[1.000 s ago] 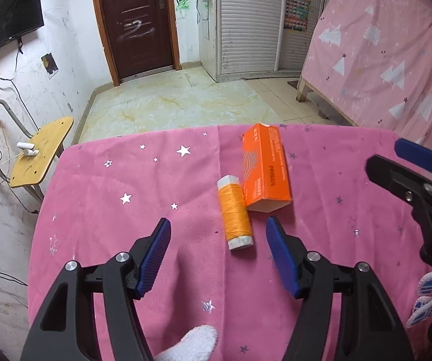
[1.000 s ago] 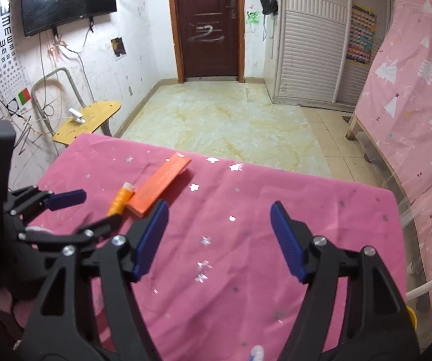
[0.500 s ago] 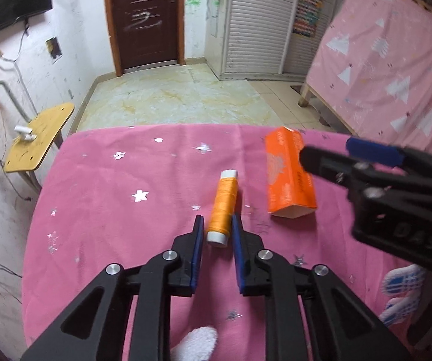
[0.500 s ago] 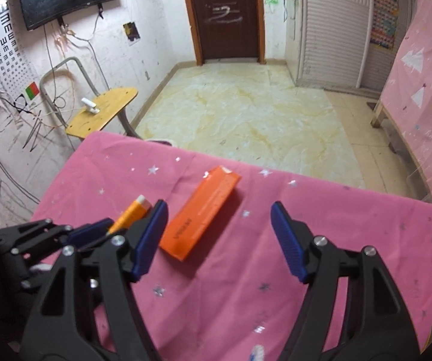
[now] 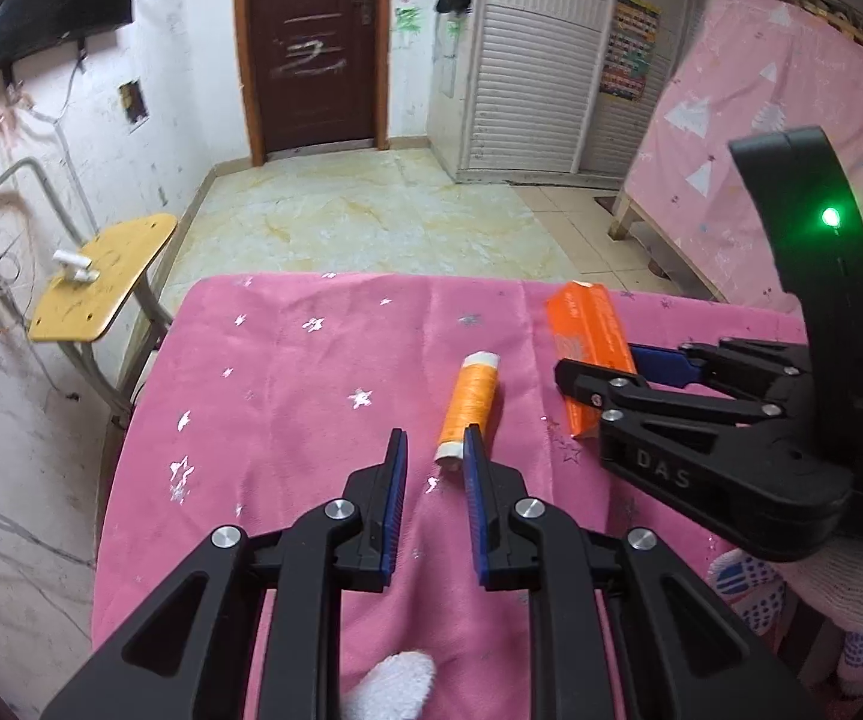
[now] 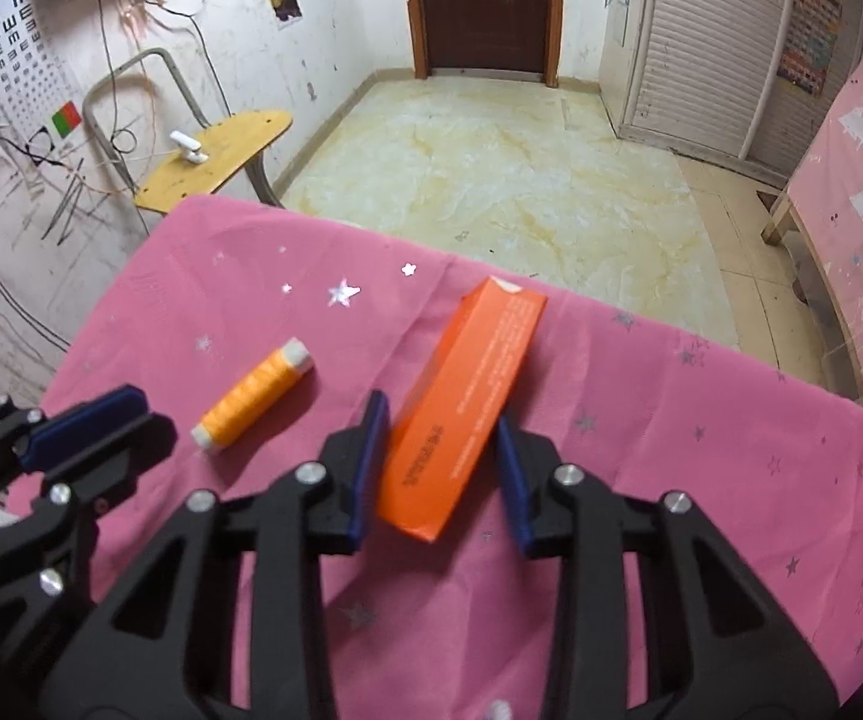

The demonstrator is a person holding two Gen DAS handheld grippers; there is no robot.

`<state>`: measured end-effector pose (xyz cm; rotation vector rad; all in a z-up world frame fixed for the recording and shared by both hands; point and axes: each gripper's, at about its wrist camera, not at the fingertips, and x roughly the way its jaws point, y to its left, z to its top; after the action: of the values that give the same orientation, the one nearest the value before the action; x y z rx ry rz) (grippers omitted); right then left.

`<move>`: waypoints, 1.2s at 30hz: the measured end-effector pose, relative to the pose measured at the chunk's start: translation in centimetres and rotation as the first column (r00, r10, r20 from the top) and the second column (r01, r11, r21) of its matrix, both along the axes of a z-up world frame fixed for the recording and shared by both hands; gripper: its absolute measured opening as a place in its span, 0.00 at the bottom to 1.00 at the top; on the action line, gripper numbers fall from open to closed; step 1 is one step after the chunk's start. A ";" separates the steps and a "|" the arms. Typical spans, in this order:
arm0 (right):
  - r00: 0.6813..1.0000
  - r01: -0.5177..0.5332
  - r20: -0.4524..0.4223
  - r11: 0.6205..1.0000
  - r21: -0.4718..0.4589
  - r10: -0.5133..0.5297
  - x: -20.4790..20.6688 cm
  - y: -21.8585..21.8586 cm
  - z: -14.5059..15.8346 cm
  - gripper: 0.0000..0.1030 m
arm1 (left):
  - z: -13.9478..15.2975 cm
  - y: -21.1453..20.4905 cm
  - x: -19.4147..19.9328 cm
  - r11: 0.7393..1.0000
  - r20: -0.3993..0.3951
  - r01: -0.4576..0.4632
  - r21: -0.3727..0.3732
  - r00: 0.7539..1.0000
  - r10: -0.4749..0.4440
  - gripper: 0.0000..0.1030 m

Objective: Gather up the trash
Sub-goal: 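Grasp the orange thread spool with the left tool while the right tool grasps the small orange box, then carry spool and small box to the yellow bin and open both tools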

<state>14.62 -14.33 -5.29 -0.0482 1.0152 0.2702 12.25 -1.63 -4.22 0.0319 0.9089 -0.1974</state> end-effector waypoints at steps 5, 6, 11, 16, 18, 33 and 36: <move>0.999 0.041 0.024 0.998 0.045 -0.042 -0.6 -2.1 0.8 0.19 | -0.6 -1.1 0.7 0.999 -0.011 0.024 0.034 1.000 -0.023 0.10; 0.998 0.048 0.032 0.998 0.052 -0.050 -0.9 -2.6 1.1 0.19 | -0.9 -1.4 1.1 0.999 -0.021 0.031 0.041 0.999 -0.030 0.10; 0.994 0.075 0.072 0.993 0.087 -0.081 -2.3 -4.6 2.6 0.19 | -1.6 -2.1 2.1 0.998 -0.047 0.049 0.042 0.998 -0.047 0.11; 0.988 0.084 0.117 0.988 0.128 -0.099 -3.9 -6.3 4.2 0.19 | -2.4 -2.4 2.9 0.998 -0.069 0.046 0.041 0.997 -0.043 0.11; 0.986 0.086 0.130 0.987 0.139 -0.105 -4.4 -6.9 4.6 0.19 | -2.4 -2.6 2.8 0.997 -0.065 0.049 0.058 0.997 -0.045 0.11; 0.937 0.209 0.229 0.949 0.234 -0.263 -11.3 -16.1 7.0 0.20 | 2.6 -7.1 -1.6 0.994 0.042 0.105 0.042 0.993 -0.107 0.08; 0.918 0.250 0.246 0.935 0.252 -0.312 -13.7 -18.9 7.2 0.20 | 3.9 -9.9 -3.2 0.989 0.070 0.140 0.049 0.987 -0.143 0.08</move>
<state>0.92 -33.20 1.90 0.2514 0.6915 0.1019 9.03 -11.49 -0.32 0.1444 0.8383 -0.3067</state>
